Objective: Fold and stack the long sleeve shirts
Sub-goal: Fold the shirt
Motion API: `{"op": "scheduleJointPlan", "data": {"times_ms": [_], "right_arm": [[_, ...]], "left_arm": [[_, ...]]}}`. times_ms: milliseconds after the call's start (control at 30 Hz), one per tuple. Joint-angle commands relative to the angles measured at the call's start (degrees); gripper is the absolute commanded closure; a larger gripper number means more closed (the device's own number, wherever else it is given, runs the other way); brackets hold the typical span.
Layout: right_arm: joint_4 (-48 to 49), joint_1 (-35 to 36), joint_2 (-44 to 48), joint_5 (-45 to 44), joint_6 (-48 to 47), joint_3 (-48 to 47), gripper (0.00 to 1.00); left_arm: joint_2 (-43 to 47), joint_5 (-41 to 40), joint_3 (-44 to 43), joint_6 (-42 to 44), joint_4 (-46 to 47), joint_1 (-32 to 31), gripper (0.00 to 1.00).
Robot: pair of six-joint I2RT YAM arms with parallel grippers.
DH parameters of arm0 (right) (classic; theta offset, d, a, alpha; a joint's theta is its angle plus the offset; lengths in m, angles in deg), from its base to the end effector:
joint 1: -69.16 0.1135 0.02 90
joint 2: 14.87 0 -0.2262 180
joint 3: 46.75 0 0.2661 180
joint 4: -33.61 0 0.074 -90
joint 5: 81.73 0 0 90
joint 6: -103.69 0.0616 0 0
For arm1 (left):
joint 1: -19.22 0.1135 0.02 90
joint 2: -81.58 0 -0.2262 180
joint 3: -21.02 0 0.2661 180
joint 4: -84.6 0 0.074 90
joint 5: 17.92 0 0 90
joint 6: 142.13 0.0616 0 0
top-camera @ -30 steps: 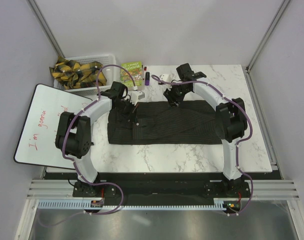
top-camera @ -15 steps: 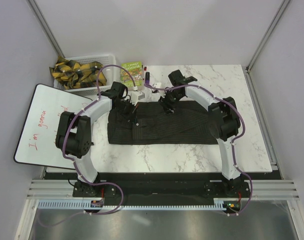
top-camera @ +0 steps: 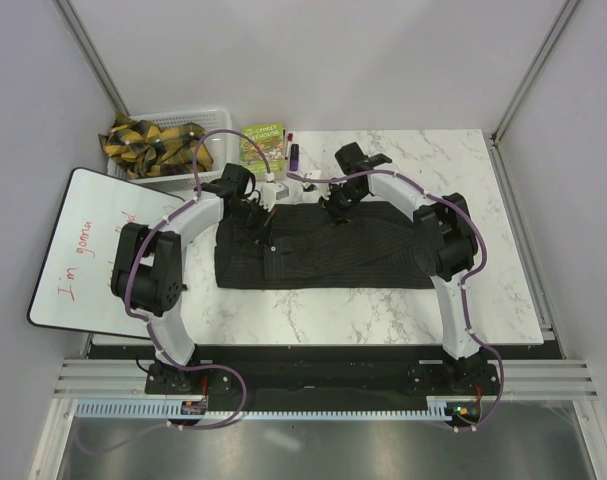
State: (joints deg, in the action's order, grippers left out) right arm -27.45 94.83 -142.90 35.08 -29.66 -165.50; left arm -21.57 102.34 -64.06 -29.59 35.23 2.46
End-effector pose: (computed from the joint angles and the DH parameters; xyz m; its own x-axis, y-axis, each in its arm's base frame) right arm 0.4074 0.2266 0.1273 -0.2579 -0.8037 -0.5362 -0.9632 0.2571 0.0779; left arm 0.3484 -0.1374 0.1338 -0.6503 0.5416 -0.5327 0.7400 0.6103 -0.2828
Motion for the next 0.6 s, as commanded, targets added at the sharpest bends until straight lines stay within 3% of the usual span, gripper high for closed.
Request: {"op": "scheduleJointPlan", "data": {"times_ms": [0, 567], "right_arm": [[-2.33, 0.34, 0.23, 0.70, -2.79, -2.57, 1.00], [-1.10, -2.82, 2.43, -0.88, -0.24, -6.44, 1.00]], "left_arm": [[-0.56, -0.29, -0.81, 2.59, -0.05, -0.21, 0.96], [-3.01, -5.03, -8.01, 1.98, -1.37, -0.21, 0.98]]}}
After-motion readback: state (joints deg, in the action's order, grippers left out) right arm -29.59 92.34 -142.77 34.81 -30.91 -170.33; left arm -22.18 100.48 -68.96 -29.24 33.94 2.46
